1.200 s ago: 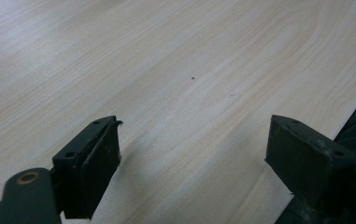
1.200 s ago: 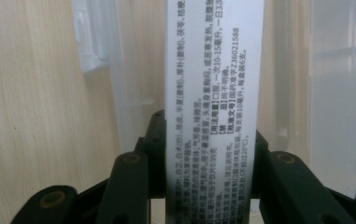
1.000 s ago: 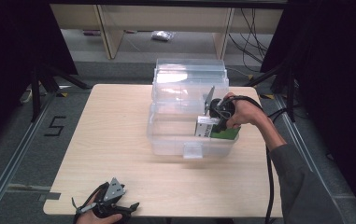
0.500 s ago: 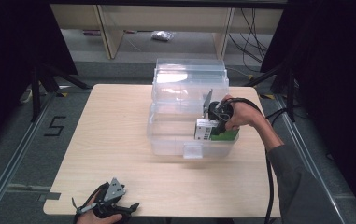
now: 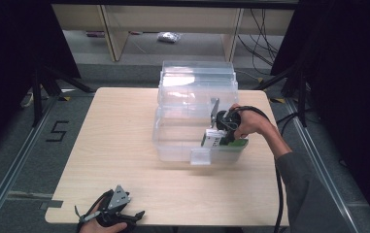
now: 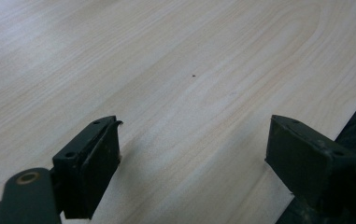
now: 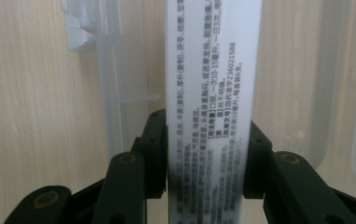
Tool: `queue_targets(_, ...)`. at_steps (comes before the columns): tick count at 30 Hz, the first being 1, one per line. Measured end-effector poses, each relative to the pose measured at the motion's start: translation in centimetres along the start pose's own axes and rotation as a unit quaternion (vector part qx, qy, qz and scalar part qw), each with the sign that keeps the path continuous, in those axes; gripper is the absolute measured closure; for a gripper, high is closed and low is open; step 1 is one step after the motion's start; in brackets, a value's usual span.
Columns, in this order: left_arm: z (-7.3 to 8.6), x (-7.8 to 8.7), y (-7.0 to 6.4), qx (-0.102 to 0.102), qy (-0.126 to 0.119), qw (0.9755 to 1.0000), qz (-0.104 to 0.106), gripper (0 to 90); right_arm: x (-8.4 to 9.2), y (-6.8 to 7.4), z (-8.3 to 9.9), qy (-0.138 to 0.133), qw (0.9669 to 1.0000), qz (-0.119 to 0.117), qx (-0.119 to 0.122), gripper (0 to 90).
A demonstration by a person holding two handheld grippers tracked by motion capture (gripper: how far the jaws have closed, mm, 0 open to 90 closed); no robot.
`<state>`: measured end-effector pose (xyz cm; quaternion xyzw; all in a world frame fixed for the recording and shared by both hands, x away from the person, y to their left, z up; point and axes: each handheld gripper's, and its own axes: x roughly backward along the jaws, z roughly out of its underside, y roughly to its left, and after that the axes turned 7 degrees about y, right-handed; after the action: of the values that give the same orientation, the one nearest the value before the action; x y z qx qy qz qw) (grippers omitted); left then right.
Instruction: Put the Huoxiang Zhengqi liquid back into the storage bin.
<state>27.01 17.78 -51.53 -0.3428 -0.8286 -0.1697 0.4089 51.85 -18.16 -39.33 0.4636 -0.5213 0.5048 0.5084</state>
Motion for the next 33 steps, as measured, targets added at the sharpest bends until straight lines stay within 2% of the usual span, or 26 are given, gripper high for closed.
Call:
queue_targets(1, 0.0, 0.1, 0.0, -0.004, 0.001, 1.0000, -0.001, 17.1, 0.1, 0.1, 0.0, 0.001, 0.9999, -0.001, -0.013, 59.6)
queue_targets(3, 0.0, 0.0, 0.0, 0.000, -0.001, 1.0000, 0.000, 17.1, 0.5, 0.0, 0.0, -0.009, 0.9999, 0.002, -0.014, 56.5)
queue_targets(4, 0.0, 0.1, 0.0, -0.002, 0.001, 1.0000, 0.000, 17.1, 1.3, 0.0, 0.1, -0.020, 0.9996, 0.012, -0.013, 56.4)
queue_targets(5, 0.0, 0.1, 0.0, -0.002, 0.001, 1.0000, 0.000, 17.1, 1.5, 0.2, 0.1, -0.031, 0.9992, 0.005, -0.023, 56.0)
queue_targets(6, 0.0, 0.0, 0.0, 0.000, 0.000, 1.0000, 0.000, 17.1, 1.8, 0.2, 0.2, -0.035, 0.9991, 0.004, -0.021, 54.8)
queue_targets(8, 0.0, 0.1, 0.0, -0.005, 0.001, 1.0000, 0.000, 17.1, 2.3, 0.3, 0.4, -0.031, 0.9990, 0.016, -0.027, 53.5)
queue_targets(9, 0.0, 0.1, 0.0, -0.005, 0.001, 1.0000, 0.000, 17.1, 2.3, 0.3, 0.4, -0.031, 0.9990, 0.016, -0.027, 53.5)
queue_targets(11, 0.0, 0.1, 0.0, -0.008, 0.001, 1.0000, 0.000, 17.1, 2.6, 0.7, 0.7, -0.042, 0.9981, 0.008, -0.045, 50.4)
queue_targets(13, 0.0, 0.0, 0.0, -0.001, 0.000, 1.0000, -0.001, 17.1, 2.8, 0.6, 0.8, -0.041, 0.9981, 0.012, -0.044, 50.0)
queue_targets(15, 0.0, 0.1, 0.0, -0.006, 0.000, 1.0000, -0.001, 17.1, 2.9, 0.7, 1.0, -0.050, 0.9972, 0.010, -0.054, 48.5)
queue_targets(16, 0.0, 0.2, 0.1, -0.017, 0.010, 0.9998, 0.002, 17.1, 3.1, 0.8, 1.1, -0.060, 0.9961, 0.013, -0.064, 47.0)
queue_targets(18, 0.0, 0.2, 0.2, -0.014, 0.013, 0.9998, 0.003, 17.1, 3.2, 0.7, 1.2, -0.062, 0.9960, 0.016, -0.063, 46.1)
queue_targets(19, 0.0, 0.2, 0.1, -0.012, 0.009, 0.9999, 0.001, 17.1, 3.4, 0.9, 1.3, -0.070, 0.9941, 0.017, -0.080, 45.0)
queue_targets(20, -0.1, 0.2, 0.1, -0.018, 0.012, 0.9998, 0.000, 17.1, 3.5, 0.8, 1.5, -0.080, 0.9927, 0.021, -0.088, 43.0)
queue_targets(22, 0.0, 0.2, 0.1, -0.018, 0.011, 0.9998, 0.001, 17.1, 3.7, 0.9, 1.7, -0.084, 0.9915, 0.028, -0.096, 42.7)
queue_targets(23, 0.0, 0.2, 0.1, -0.018, 0.012, 0.9998, 0.000, 17.1, 3.8, 0.9, 1.8, -0.097, 0.9909, 0.026, -0.090, 42.3)
queue_targets(26, 0.0, 0.2, 0.1, -0.020, 0.015, 0.9997, -0.001, 17.1, 3.7, 1.2, 2.5, -0.115, 0.9852, 0.025, -0.125, 38.6)
queue_targets(30, -0.1, 0.2, 0.1, -0.018, 0.013, 0.9998, -0.001, 17.1, 3.7, 1.2, 3.0, -0.120, 0.9839, 0.033, -0.129, 37.3)
queue_targets(32, -0.1, 0.2, 0.1, -0.018, 0.014, 0.9998, -0.001, 17.1, 4.1, 1.5, 3.3, -0.137, 0.9781, 0.034, -0.153, 36.3)
queue_targets(33, -0.1, 0.1, 0.1, -0.015, 0.012, 0.9998, 0.000, 17.1, 4.1, 1.5, 3.3, -0.137, 0.9781, 0.034, -0.153, 36.3)
